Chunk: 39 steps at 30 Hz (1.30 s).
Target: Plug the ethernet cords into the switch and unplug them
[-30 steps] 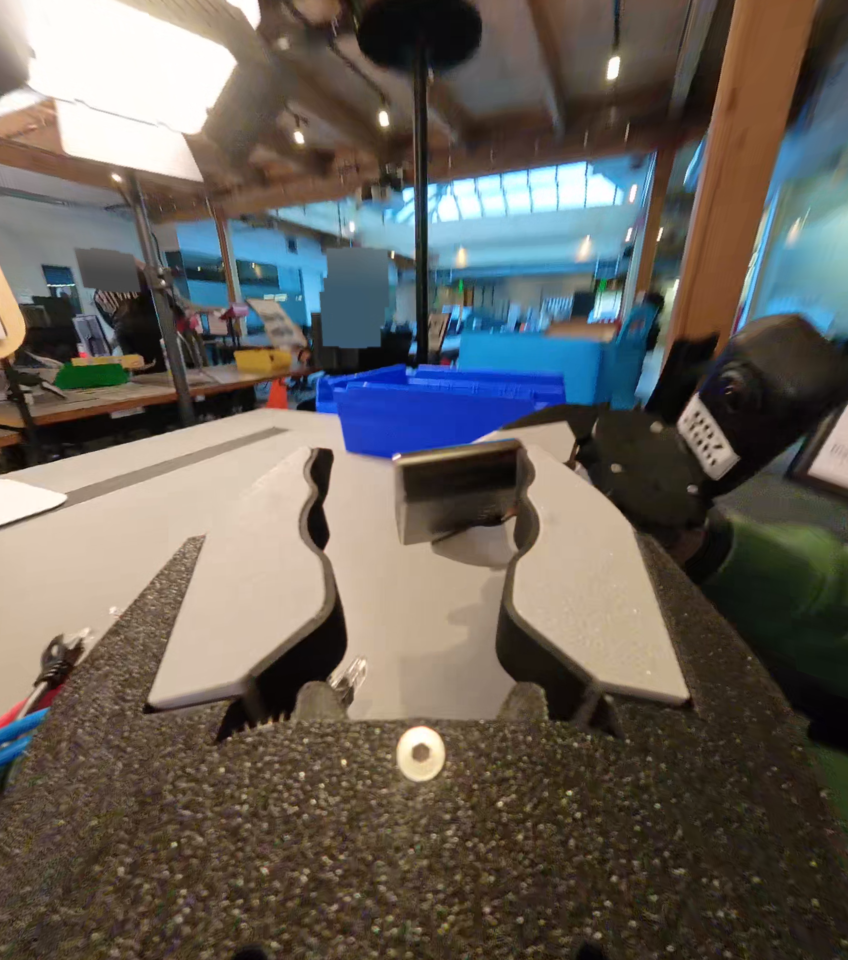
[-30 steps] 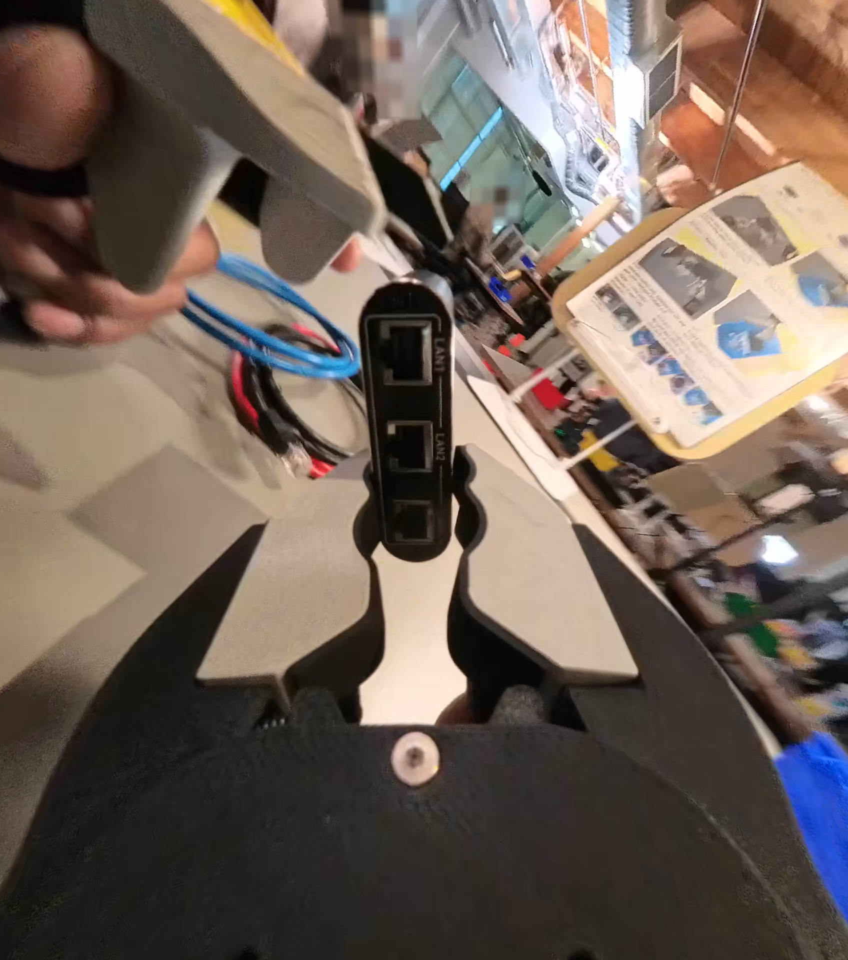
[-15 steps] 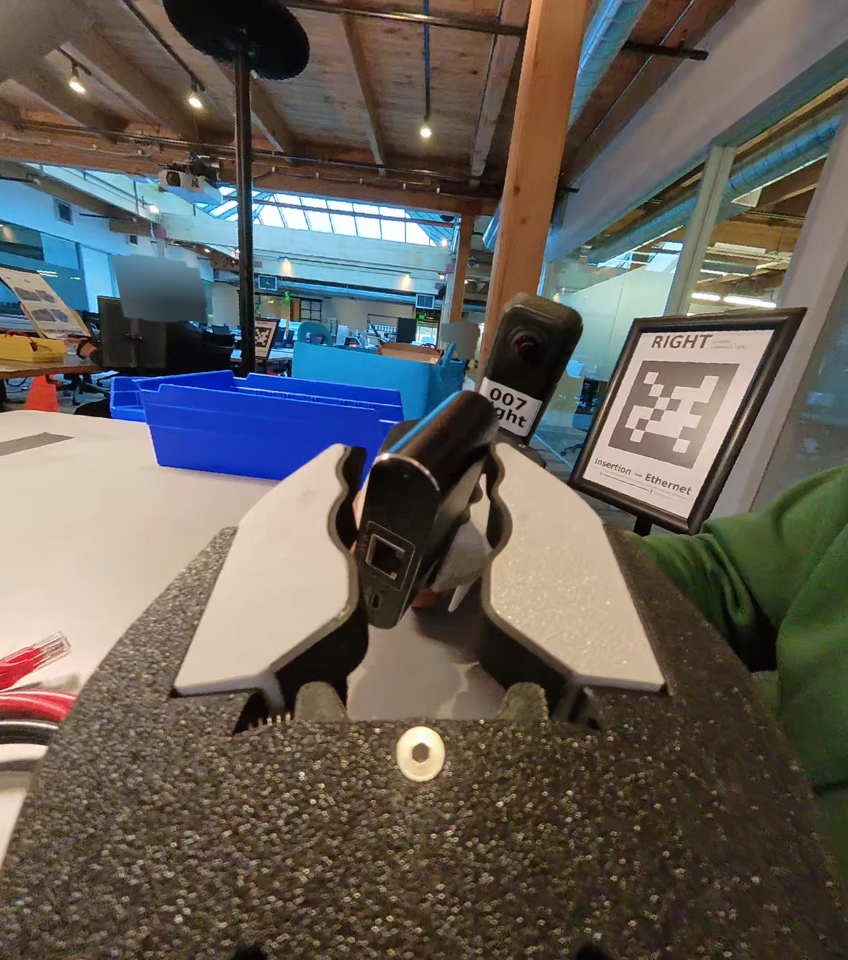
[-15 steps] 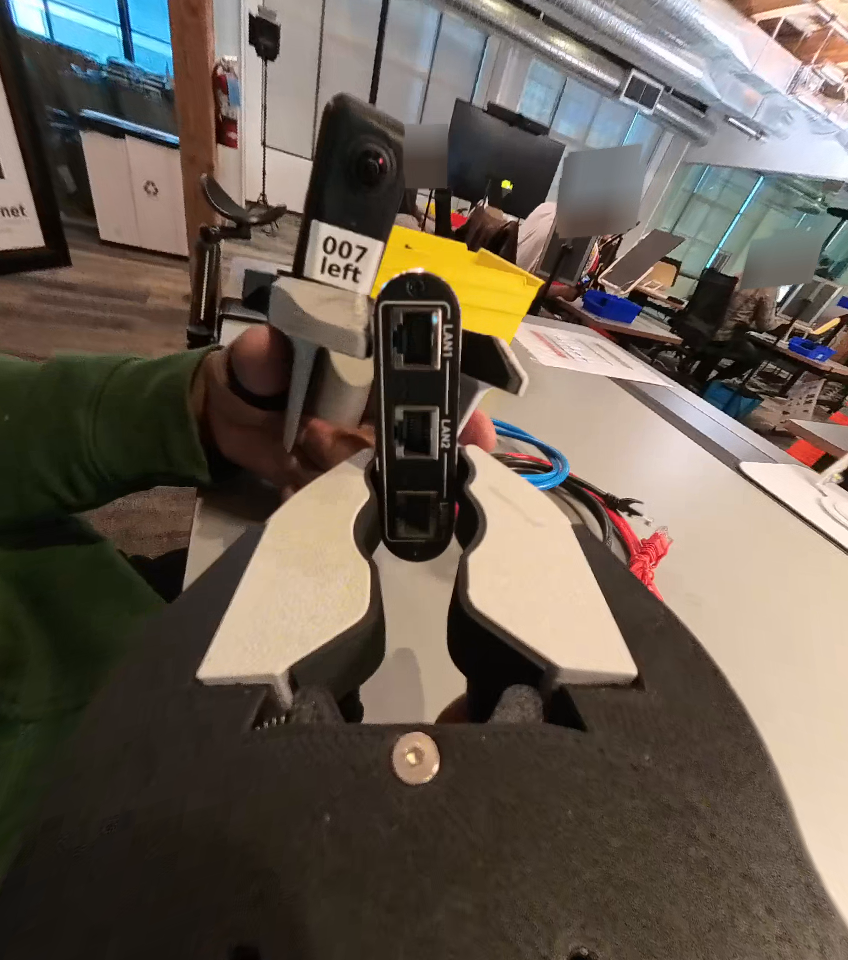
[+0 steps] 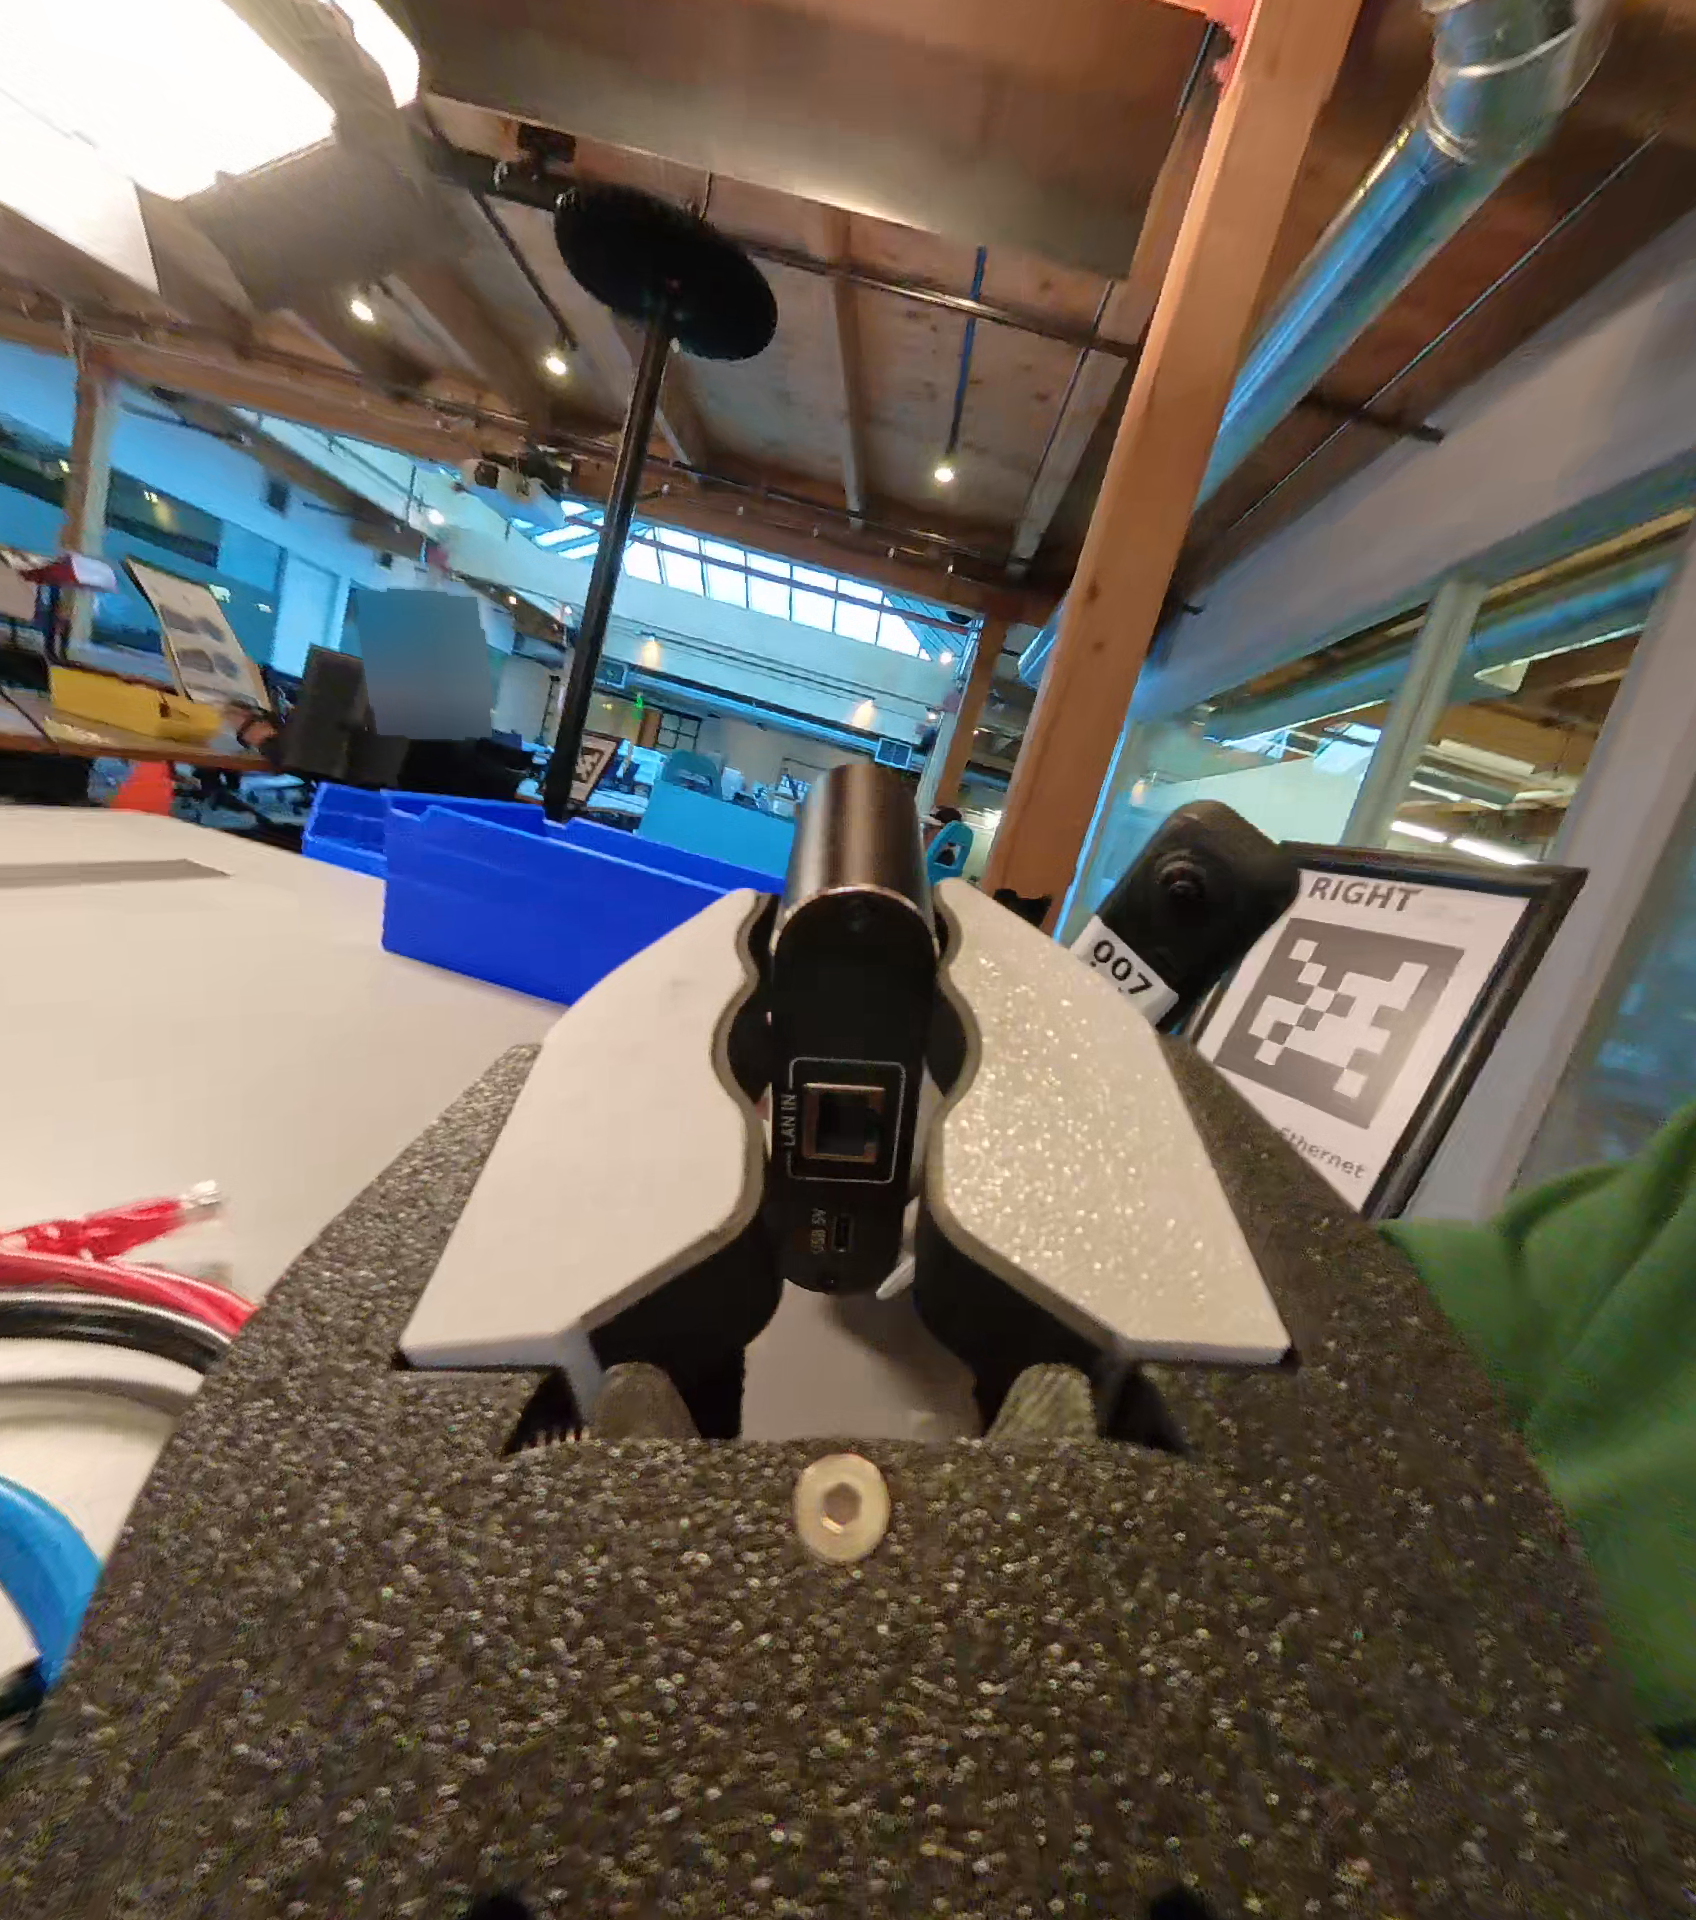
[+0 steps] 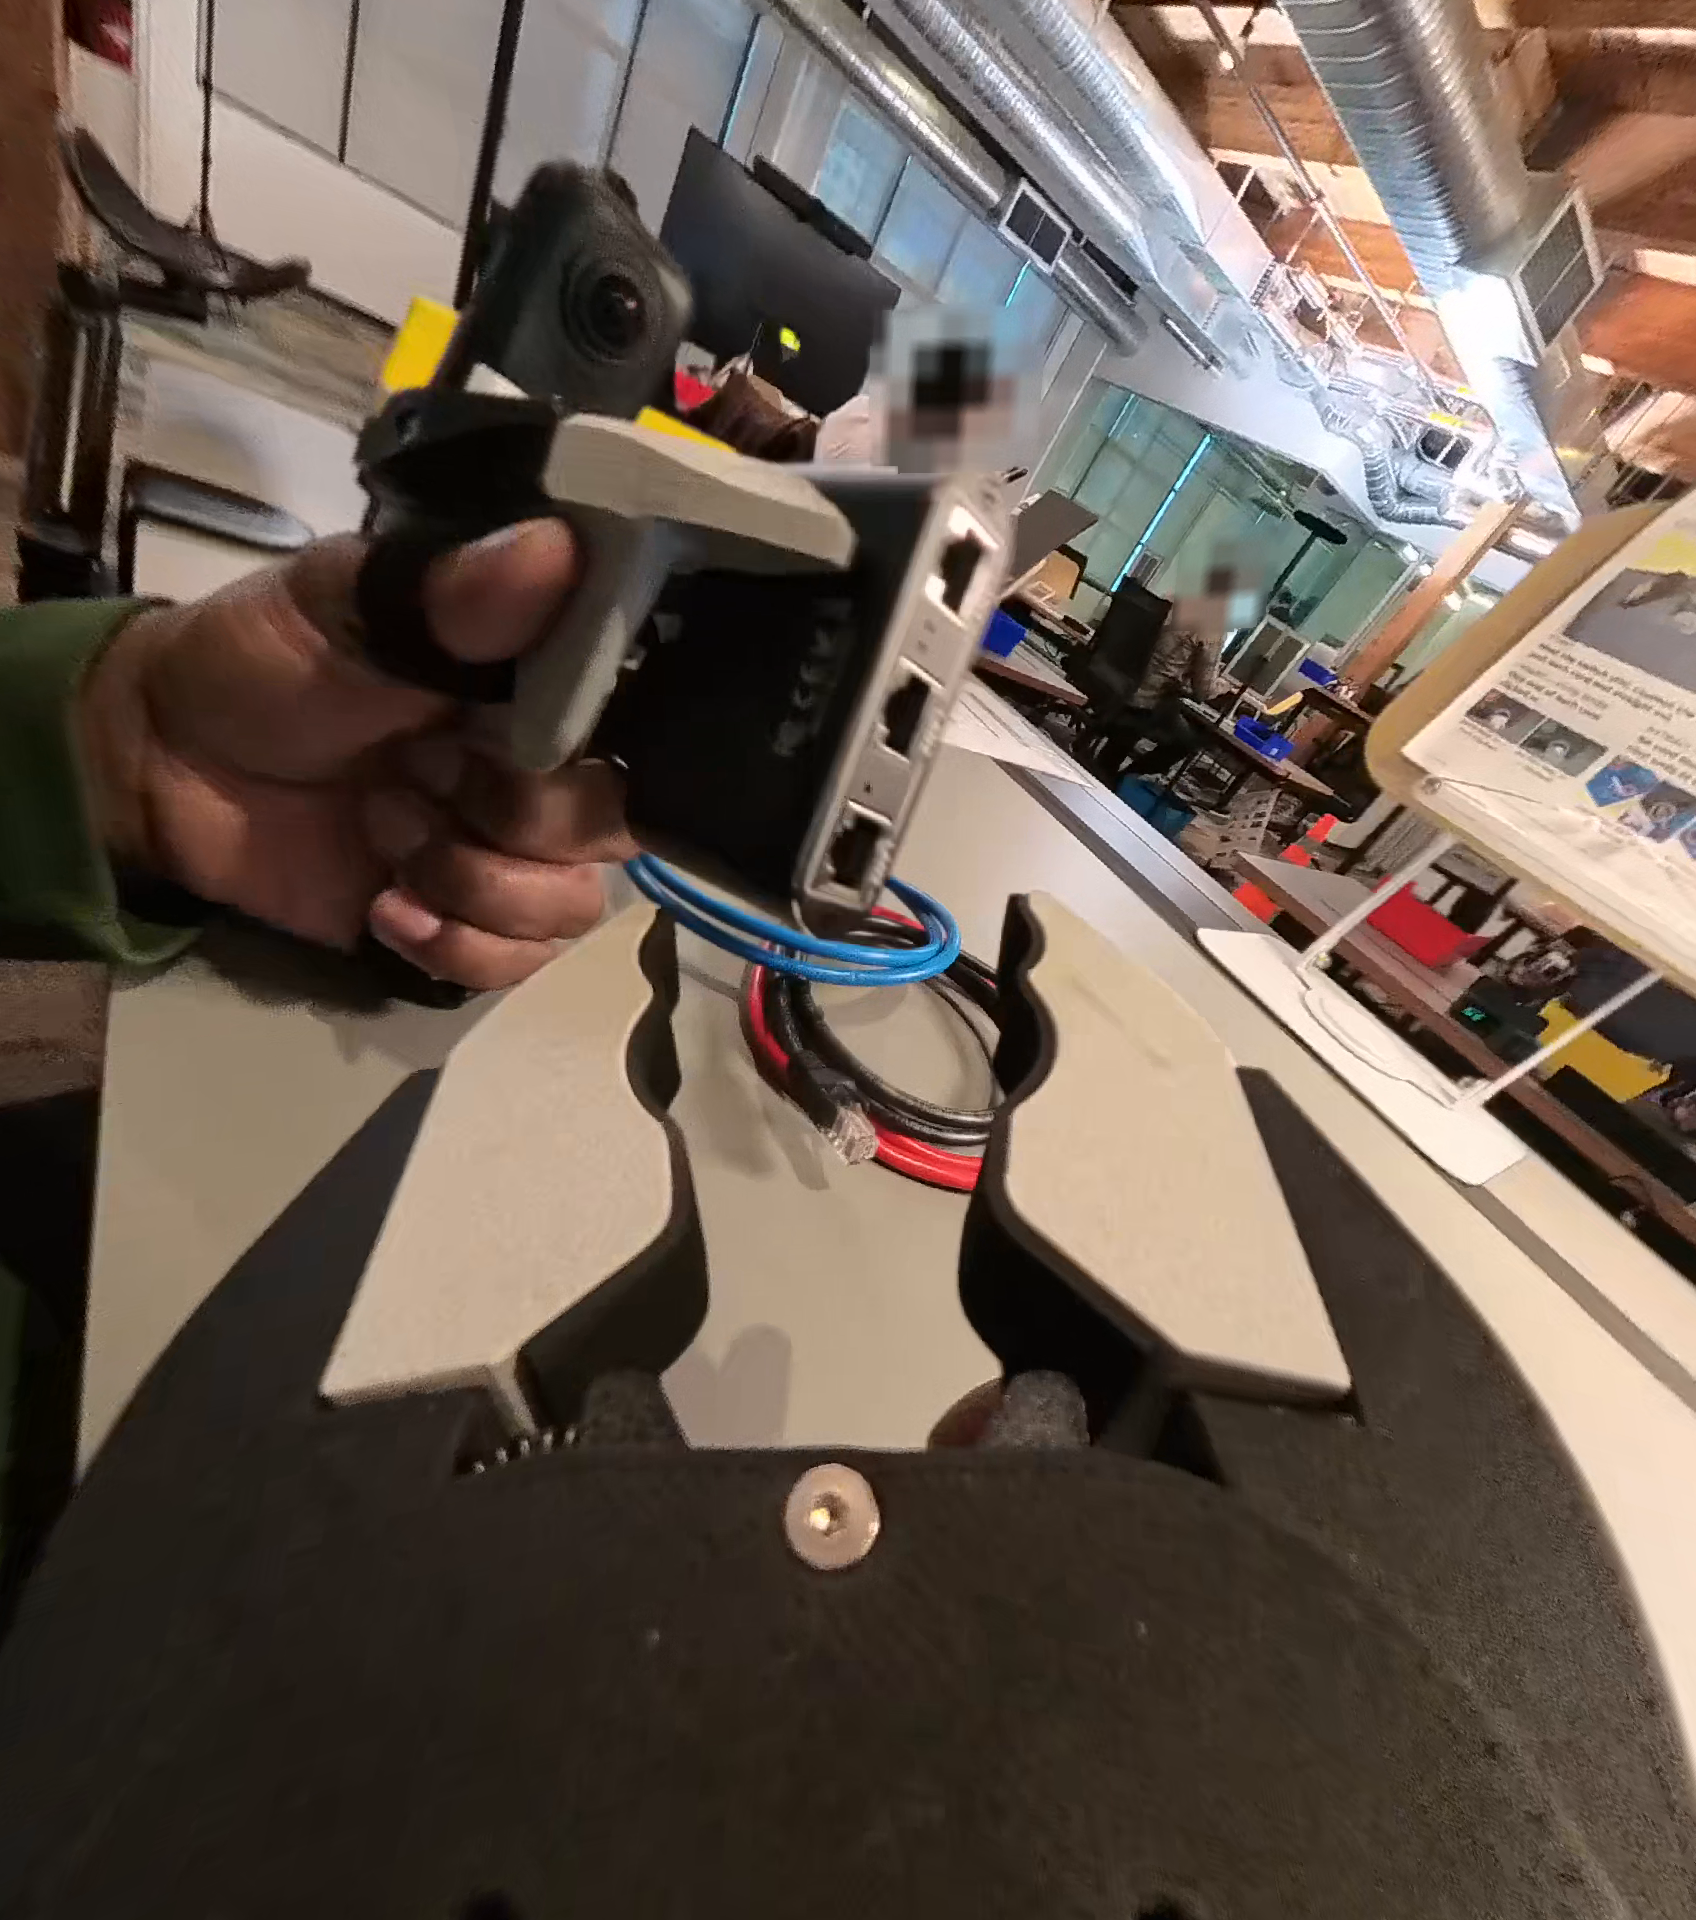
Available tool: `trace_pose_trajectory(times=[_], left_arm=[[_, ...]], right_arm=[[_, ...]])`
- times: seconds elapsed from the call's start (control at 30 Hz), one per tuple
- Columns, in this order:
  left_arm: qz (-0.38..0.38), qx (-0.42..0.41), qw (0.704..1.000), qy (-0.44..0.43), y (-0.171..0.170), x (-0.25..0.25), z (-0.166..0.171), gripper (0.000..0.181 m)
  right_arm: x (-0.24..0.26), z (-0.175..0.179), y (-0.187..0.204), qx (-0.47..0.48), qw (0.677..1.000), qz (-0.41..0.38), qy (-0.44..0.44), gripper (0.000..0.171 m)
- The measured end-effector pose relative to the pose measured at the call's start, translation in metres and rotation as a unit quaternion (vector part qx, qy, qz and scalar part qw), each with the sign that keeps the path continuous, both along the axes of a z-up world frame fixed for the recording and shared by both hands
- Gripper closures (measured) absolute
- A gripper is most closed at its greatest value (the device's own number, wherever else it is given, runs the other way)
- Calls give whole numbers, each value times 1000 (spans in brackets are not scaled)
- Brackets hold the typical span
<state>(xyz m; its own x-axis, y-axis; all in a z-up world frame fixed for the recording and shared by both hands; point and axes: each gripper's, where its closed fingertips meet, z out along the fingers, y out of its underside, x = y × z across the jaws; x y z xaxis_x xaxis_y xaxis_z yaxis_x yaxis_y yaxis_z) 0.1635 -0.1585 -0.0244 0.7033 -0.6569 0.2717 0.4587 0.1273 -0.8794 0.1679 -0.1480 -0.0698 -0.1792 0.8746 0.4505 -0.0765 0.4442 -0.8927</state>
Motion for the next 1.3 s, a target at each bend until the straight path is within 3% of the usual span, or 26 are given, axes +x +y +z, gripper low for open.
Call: trace_pose_trajectory(times=[0.17,0.3,0.5,0.8,0.87,0.97,1.1,1.2,1.3], left_arm=[[-9,-7,1000,-28,4,6,-2,154],[-7,-12,998,-55,5,0,-3,154],[0,-12,999,-48,3,1,-3,152],[75,-30,997,17,-25,-27,-5,154],[102,-4,995,5,-39,-41,7,154],[156,38,987,-30,-68,-81,23,153],[260,-1,966,-8,-88,-141,-3,153],[234,50,967,-84,-105,-155,6,154],[238,44,966,-94,-103,-159,4,154]], right_arm=[[-10,-7,-10,34,999,-24,-13,118],[-14,-8,-12,-1,999,-8,-32,121],[-20,-9,-12,-13,999,5,-44,122],[-48,-11,-42,-22,997,43,-66,126],[-48,-9,-44,-4,998,34,-56,135],[-43,-18,-35,10,997,18,-71,132],[-42,-14,-6,-30,997,-33,-63,130],[-45,-9,10,-76,994,-63,-58,130],[-48,-13,12,-68,993,-75,-68,130]])
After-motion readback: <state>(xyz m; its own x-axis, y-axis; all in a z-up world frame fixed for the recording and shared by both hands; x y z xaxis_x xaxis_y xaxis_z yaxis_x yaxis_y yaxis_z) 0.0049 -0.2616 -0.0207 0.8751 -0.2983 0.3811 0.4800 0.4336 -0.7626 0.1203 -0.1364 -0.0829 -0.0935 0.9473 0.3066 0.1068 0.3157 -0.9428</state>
